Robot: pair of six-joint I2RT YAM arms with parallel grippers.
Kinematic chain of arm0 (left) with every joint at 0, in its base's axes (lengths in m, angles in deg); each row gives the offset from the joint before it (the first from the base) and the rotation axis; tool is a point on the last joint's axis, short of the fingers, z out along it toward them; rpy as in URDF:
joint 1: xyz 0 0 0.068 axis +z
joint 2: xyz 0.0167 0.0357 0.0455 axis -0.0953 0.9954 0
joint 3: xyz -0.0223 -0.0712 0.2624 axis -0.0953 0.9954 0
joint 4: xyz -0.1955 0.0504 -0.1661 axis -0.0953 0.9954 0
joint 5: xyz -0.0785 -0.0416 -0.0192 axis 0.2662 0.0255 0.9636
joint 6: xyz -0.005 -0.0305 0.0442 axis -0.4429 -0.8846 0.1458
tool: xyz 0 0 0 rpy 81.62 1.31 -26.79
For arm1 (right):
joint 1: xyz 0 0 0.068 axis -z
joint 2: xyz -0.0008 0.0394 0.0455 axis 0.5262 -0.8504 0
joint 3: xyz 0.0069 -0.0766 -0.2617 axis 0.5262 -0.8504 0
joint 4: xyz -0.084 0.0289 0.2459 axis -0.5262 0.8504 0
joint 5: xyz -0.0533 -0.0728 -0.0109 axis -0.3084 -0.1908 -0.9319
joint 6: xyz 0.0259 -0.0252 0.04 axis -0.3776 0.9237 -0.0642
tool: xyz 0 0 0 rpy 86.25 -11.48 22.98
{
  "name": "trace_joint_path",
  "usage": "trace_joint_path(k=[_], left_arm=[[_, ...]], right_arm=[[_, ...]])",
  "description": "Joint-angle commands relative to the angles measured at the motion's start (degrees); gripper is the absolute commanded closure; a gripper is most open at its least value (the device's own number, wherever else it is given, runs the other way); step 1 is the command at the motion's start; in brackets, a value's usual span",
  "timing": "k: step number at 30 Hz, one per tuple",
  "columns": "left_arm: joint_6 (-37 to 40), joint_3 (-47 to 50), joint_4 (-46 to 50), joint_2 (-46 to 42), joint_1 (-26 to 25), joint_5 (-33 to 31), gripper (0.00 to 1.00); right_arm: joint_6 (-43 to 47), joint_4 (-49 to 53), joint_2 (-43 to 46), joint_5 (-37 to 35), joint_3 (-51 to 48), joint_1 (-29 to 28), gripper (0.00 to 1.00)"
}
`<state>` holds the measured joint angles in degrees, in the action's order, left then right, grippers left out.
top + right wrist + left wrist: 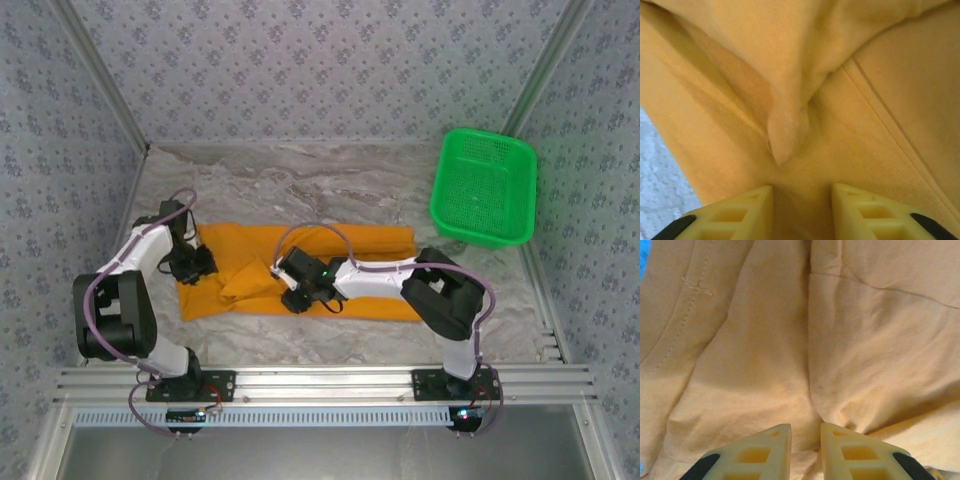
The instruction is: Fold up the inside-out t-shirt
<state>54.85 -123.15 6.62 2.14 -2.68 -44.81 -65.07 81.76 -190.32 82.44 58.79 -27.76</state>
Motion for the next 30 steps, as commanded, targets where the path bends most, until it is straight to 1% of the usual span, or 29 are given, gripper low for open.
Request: trace_joint_path(k=[1,4,6,8,9,12,14,16,17,20,22,23,24,25,26,27,30], left_arm=[[0.37,0.88,-0.39,0.56,0.29,0.16,0.78],[-0.87,1.28,-2.15,1.44,0.22,1.83,0.78],[-2.02,1.60,-3.92,2.09,0.33,4.28,0.78],[-3.56,2.20,-6.15,3.19,0.68,9.27,0.79],[-4.19,2.06,-6.40,3.90,0.65,10.35,0.79],[-5.04,2.48,-7.14,4.37,0.44,9.82,0.80],[-5.44,3.32,-7.81,4.10,0.39,8.48,0.84],[-5.75,4.19,-8.33,4.28,0.41,7.88,0.88],[-6.05,4.77,-8.80,4.49,0.42,8.09,0.90],[-6.24,5.55,-9.99,6.34,0.54,9.53,0.97],[-6.48,5.59,-10.36,7.58,0.60,11.09,1.00],[-6.63,5.57,-10.32,7.85,0.83,11.47,1.00],[-6.64,5.50,-10.27,7.73,1.11,11.69,1.00],[-6.44,5.29,-9.87,7.38,1.41,11.67,1.00],[-6.21,5.04,-9.39,6.95,1.65,11.66,1.00],[-5.71,4.64,-8.77,6.27,1.95,11.94,1.00],[-4.72,3.50,-6.14,3.91,3.02,10.96,1.00]], right_arm=[[3.55,2.34,4.79,0.20,4.01,-1.05,0.60],[11.47,4.80,4.02,-1.72,10.48,-5.07,0.57],[12.65,3.90,1.26,1.35,14.28,-6.21,0.57],[11.11,2.86,-2.49,4.48,18.45,-6.56,0.57],[10.12,2.23,-4.50,5.53,20.67,-6.72,0.57],[7.48,2.78,-9.40,4.89,25.63,-7.44,0.56],[7.66,4.51,-12.07,4.12,27.96,-8.37,0.56],[8.46,4.12,-13.93,4.17,28.47,-9.20,0.55],[8.56,4.26,-14.86,4.45,29.21,-9.38,0.55],[6.33,6.02,-19.35,1.76,33.96,-9.40,0.55],[4.15,6.52,-21.68,-1.45,36.37,-9.49,0.56],[3.57,6.13,-22.13,-2.16,36.64,-9.47,0.58],[2.88,5.62,-22.35,-2.97,36.55,-9.41,0.71],[2.70,5.31,-22.24,-2.73,36.28,-9.32,0.91],[2.69,5.26,-21.89,-2.17,35.92,-9.23,0.98],[2.72,4.73,-20.91,-1.30,34.94,-9.23,1.00],[1.99,0.75,-15.71,1.82,28.75,-9.09,1.00]])
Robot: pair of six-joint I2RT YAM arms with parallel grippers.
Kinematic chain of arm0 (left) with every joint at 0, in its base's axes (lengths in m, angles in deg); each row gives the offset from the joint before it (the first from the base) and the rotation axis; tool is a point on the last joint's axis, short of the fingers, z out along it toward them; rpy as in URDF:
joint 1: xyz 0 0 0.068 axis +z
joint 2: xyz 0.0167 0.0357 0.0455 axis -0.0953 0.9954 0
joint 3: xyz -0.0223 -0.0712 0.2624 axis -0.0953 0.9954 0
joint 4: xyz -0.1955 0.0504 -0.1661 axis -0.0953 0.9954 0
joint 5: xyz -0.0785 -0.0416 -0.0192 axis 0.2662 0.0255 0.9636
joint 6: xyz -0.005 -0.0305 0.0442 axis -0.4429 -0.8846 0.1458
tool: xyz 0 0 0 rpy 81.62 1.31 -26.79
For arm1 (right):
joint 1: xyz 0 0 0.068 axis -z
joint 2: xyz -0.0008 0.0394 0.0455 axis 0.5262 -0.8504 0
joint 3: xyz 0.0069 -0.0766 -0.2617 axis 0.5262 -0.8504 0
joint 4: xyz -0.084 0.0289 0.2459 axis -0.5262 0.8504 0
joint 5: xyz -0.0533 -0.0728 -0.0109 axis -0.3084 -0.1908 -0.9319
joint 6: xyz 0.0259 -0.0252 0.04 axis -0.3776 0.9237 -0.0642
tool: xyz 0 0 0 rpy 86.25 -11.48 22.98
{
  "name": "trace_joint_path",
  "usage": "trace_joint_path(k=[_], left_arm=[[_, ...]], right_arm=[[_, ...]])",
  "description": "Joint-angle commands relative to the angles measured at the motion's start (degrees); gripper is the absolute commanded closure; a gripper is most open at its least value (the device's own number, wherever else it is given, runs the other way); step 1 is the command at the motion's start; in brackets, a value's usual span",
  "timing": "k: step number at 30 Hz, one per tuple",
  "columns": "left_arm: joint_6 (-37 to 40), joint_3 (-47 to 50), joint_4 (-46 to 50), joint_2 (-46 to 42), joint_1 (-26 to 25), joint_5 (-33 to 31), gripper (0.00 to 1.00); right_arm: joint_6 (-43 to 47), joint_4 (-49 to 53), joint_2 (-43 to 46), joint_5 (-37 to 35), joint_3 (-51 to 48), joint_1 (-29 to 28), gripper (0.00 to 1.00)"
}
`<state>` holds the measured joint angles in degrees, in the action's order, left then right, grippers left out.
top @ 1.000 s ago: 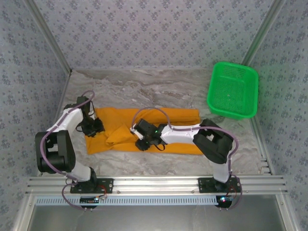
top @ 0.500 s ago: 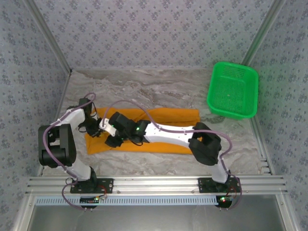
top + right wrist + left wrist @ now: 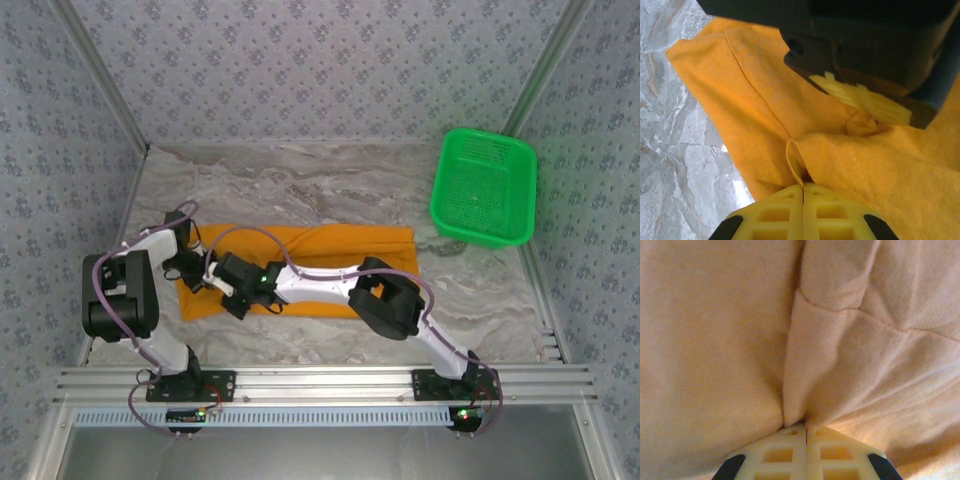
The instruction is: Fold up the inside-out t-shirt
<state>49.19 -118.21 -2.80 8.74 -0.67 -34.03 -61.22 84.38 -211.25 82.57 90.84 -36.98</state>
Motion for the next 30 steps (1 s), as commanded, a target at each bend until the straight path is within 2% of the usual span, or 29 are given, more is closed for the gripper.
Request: trace_joint_path(k=[1,6,7,9,10,12,15,19,22,30], left_arm=[[1.31,-1.74,3.88,-3.67,1.53,0.20,1.00],[1.64,-1.57,5.21,-7.34,3.94,-1.14,1.00],[1.34,-1.11,4.77,-7.83,4.25,-1.07,1.00],[0.67,-0.12,3.65,-8.10,4.72,-0.78,1.00],[0.72,0.12,3.22,-7.79,4.80,-0.58,1.00],[1.62,-0.42,3.72,-6.38,5.19,-0.37,1.00],[2.84,-1.65,5.01,-4.07,6.98,-0.38,0.99],[2.56,-1.69,5.39,-4.07,8.25,-0.48,0.92],[1.64,-1.12,5.85,-5.69,8.21,-1.30,0.84],[-3.11,10.05,3.97,-12.69,4.55,-0.37,0.81]], right_arm=[[-2.57,-3.64,7.35,2.60,-5.78,0.24,1.00],[-5.29,-11.42,12.12,4.94,-16.97,0.70,1.00],[-5.82,-12.91,12.03,6.11,-18.81,0.70,0.94],[-6.66,-15.18,12.28,8.48,-21.22,0.45,0.66],[-6.62,-15.85,12.82,9.12,-21.90,0.36,0.63],[-5.96,-15.46,14.29,9.44,-22.17,0.43,0.61],[-5.01,-12.30,17.08,5.84,-22.39,1.69,0.61],[-2.40,-7.77,20.00,-2.57,-24.27,4.41,0.60],[-0.57,-5.02,19.79,-5.24,-24.81,6.14,0.59],[-2.66,-4.66,16.52,-3.77,-24.97,6.06,0.59]])
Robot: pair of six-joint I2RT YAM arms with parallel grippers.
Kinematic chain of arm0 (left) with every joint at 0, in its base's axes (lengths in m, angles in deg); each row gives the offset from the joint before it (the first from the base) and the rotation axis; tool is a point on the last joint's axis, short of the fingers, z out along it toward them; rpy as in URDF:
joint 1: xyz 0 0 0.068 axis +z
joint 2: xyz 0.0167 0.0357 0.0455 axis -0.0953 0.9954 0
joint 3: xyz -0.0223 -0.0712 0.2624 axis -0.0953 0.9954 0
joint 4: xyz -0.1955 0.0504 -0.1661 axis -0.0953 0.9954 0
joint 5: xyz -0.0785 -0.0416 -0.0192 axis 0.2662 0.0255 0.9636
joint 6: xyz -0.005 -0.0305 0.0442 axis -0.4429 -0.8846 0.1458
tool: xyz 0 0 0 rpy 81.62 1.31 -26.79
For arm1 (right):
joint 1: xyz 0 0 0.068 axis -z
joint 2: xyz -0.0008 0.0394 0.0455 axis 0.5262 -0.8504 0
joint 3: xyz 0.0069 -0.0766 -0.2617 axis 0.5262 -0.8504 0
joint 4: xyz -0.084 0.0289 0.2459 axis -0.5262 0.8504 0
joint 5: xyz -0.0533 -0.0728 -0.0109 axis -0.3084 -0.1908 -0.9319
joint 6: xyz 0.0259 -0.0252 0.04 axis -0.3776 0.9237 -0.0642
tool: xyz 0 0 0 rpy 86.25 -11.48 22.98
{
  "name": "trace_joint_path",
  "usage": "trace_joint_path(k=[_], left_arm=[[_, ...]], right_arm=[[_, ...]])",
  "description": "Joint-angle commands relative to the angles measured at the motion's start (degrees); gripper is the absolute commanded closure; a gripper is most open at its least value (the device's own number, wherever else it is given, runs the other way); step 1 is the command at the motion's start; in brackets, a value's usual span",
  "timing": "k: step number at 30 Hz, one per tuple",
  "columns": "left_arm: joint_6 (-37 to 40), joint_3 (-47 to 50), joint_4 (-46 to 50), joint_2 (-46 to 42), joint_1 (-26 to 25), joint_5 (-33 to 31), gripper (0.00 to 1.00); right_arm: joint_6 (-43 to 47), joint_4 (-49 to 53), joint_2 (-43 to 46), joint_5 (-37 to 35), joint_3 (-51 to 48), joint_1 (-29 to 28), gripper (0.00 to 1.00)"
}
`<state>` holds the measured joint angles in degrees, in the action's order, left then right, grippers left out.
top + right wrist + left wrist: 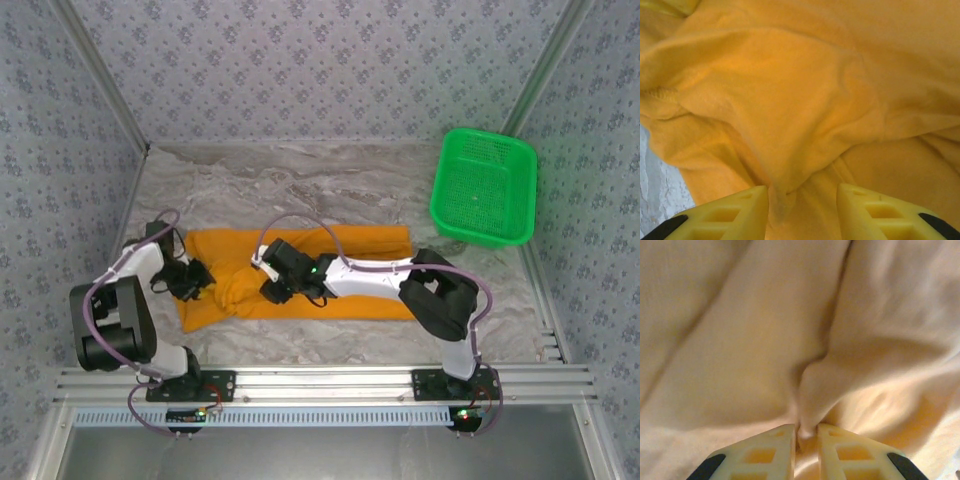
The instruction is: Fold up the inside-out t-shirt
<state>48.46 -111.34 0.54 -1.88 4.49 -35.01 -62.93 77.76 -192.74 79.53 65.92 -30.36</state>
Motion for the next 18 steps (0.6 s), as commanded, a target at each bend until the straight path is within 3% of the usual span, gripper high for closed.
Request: trace_joint_path(k=[1,4,6,9,10,14,16,18], left_arm=[[-3.10,4.09,-0.14,-2.61,-1.07,0.39,0.81],[-3.99,3.75,-1.12,-2.13,-1.86,-0.44,0.81],[-3.62,2.46,-1.12,-0.84,-1.79,-1.67,0.82],[-2.56,0.39,-0.63,0.74,-1.29,-1.66,1.00],[-2.13,-0.31,-0.08,0.91,-0.88,-1.48,1.00],[0.39,-3.72,3.59,-0.15,0.78,-2.59,1.00],[1.24,-4.47,6.19,-1.52,0.94,-5.21,1.00],[0.42,-2.61,5.40,-3.89,0.88,-5.72,1.00]], right_arm=[[-1.59,1.67,-2.70,-0.71,0.10,-0.47,0.60],[-3.12,0.26,-4.17,0.46,0.37,0.02,0.67],[-3.57,-0.12,-4.40,0.48,0.70,0.34,0.81],[-4.51,1.14,-2.70,1.70,0.82,1.40,0.98],[-5.22,2.39,-1.51,2.73,1.17,2.05,1.00],[-4.85,4.41,5.05,6.05,-0.51,2.97,1.00],[-4.05,5.45,4.33,10.90,-0.81,2.97,1.00],[-4.34,6.81,1.51,16.17,-0.25,2.63,0.89]])
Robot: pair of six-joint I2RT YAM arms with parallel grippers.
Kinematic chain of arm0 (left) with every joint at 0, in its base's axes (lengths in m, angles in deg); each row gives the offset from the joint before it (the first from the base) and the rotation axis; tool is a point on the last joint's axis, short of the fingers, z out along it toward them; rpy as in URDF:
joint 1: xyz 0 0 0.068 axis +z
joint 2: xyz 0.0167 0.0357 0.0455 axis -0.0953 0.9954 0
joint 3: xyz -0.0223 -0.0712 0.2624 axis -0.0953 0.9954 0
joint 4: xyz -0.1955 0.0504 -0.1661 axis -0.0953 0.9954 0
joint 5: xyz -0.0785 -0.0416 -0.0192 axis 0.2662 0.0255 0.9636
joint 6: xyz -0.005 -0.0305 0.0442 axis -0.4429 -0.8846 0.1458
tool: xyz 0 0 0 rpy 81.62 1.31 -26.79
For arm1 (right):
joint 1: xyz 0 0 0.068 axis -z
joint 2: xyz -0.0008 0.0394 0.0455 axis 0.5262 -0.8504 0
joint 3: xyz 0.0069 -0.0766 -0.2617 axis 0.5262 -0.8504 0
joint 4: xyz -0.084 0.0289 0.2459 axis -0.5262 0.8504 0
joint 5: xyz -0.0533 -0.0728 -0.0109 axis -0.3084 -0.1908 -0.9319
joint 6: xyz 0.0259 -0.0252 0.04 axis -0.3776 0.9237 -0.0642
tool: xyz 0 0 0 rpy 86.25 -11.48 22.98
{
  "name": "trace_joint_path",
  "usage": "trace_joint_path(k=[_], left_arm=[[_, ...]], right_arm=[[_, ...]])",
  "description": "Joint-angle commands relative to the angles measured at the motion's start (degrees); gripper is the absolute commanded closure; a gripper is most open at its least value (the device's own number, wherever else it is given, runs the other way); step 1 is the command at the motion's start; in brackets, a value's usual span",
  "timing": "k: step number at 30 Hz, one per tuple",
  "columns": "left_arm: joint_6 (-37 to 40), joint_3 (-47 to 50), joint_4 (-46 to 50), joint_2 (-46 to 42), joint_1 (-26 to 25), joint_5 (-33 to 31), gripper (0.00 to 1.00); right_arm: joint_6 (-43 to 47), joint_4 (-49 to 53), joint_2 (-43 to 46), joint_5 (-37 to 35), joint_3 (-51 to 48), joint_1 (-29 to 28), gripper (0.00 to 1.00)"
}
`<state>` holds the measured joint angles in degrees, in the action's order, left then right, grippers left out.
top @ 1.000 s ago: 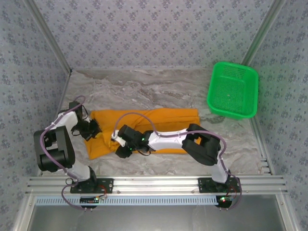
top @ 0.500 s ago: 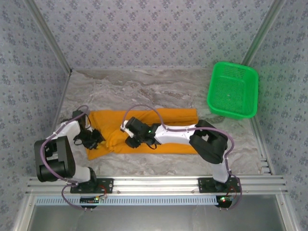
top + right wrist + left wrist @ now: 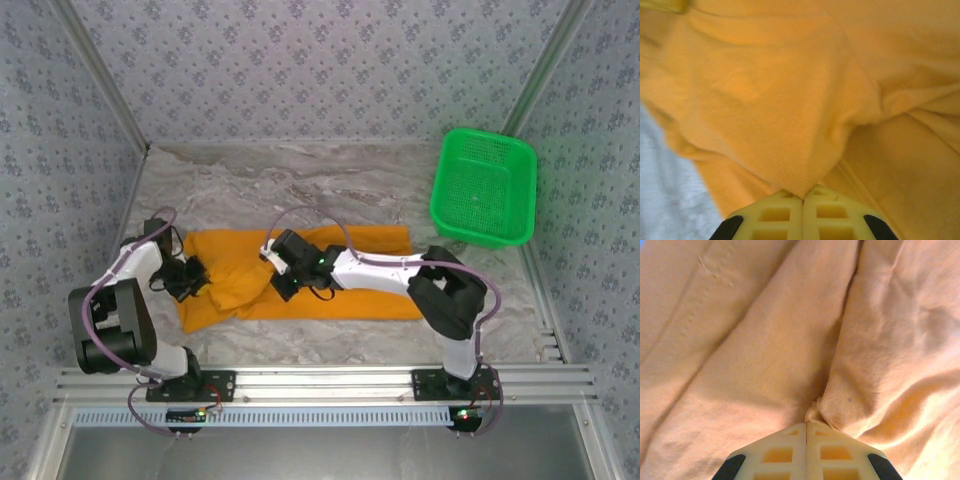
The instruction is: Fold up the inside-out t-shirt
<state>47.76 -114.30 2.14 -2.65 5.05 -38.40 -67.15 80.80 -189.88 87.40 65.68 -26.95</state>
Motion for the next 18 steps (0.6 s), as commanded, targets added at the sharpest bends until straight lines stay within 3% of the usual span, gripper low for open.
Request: trace_joint_path(k=[1,2,7,8,10,13,15,18], left_arm=[[0.71,1.32,3.22,-3.84,0.37,-2.15,1.00],[0.20,1.94,2.83,-4.06,0.31,-1.98,1.00],[0.35,0.94,4.58,-3.76,0.72,-1.41,0.76],[0.91,-0.48,5.92,-4.12,0.50,-3.49,0.73],[3.59,-5.65,9.34,-4.68,-4.65,-12.23,0.70],[4.31,-13.25,12.82,-3.42,-12.65,-19.26,0.70],[5.85,-16.14,11.11,-2.54,-17.15,-21.45,0.69],[9.21,-17.07,6.14,1.15,-20.80,-17.47,0.66]], right_arm=[[-0.90,3.04,-2.30,8.86,-0.58,-1.26,0.80],[-1.49,2.32,-2.73,8.63,-1.27,-1.84,0.70],[-2.33,6.44,3.21,-1.29,-3.19,-0.37,0.67],[-2.87,8.27,5.41,-3.89,-3.46,0.71,0.65],[-6.26,12.36,9.10,-10.94,-5.91,3.20,0.63],[-23.69,23.73,13.32,-27.17,-9.57,6.27,0.63],[-35.00,29.89,14.88,-30.01,-12.31,8.09,0.63],[-45.94,30.45,17.50,-29.22,-18.36,8.70,0.62]])
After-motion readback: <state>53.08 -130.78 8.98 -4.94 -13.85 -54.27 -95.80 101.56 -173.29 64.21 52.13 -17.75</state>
